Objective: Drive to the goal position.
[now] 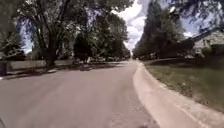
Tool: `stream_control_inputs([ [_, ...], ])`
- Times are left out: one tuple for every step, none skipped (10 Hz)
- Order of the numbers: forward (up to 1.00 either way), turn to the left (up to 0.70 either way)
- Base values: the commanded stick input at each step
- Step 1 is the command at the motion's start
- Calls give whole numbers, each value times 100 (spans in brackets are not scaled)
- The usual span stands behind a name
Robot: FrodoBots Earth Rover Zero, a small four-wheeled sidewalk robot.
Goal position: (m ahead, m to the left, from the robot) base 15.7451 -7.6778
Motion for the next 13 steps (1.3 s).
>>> stream_control_inputs([
  [70,0],
  [70,0],
  [70,0],
  [70,0],
  [70,0],
  [70,0],
  [70,0],
  [70,-20],
  [70,-35],
  [70,-35],
  [70,-35],
  [70,-28],
  [70,-1],
])
